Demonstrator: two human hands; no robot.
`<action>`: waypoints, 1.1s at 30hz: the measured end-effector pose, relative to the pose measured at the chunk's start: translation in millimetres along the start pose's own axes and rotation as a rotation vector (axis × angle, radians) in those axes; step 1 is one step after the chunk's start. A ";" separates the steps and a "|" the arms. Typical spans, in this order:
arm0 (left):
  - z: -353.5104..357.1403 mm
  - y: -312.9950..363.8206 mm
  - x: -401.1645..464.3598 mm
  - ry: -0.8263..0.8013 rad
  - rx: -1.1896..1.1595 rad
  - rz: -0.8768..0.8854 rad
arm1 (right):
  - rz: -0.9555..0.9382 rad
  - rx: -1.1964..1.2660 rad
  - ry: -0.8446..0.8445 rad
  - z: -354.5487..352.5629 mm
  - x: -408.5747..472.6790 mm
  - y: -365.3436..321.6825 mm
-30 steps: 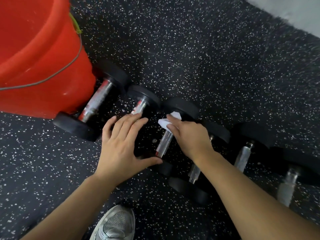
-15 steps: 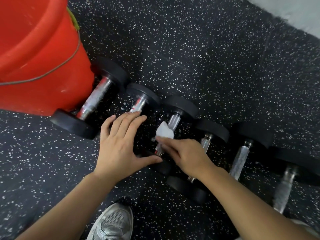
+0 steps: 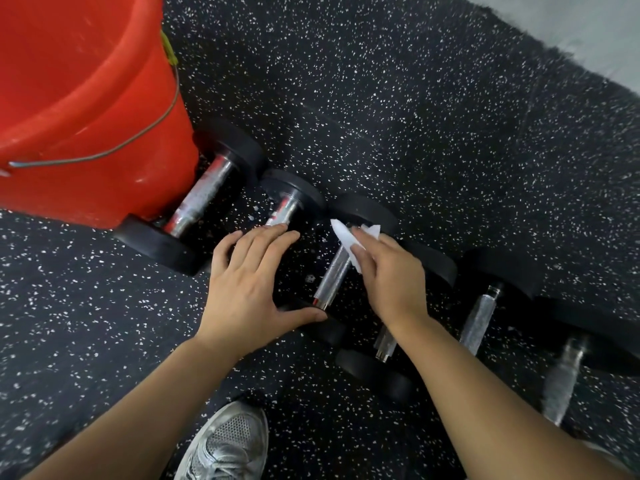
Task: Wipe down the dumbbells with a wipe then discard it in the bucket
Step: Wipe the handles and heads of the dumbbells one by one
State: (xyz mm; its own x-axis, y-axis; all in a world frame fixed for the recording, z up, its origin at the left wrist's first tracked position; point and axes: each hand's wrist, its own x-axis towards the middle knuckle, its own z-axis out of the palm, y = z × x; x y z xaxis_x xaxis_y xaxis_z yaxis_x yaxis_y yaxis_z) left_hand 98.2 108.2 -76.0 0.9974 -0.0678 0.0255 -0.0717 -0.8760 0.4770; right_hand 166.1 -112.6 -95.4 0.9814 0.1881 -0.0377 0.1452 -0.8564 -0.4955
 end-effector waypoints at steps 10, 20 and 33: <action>1.2 -1.8 0.0 0.007 -0.012 0.001 | -0.243 0.050 -0.333 -1.9 -39.1 3.8; 0.0 -0.5 -0.2 -0.006 -0.003 -0.008 | -0.099 0.078 -0.079 -7.2 -1.2 8.0; 1.1 5.8 -1.3 0.003 -0.064 0.040 | -0.314 0.056 -0.297 -4.0 -35.6 10.5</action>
State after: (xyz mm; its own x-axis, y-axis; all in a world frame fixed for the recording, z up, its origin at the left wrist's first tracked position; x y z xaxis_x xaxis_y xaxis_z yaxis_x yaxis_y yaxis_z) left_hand 96.5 102.7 -74.2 0.9937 -0.1007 0.0486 -0.1111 -0.8405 0.5303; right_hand 133.2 -130.1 -95.9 0.8109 0.5724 -0.1221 0.4152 -0.7097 -0.5692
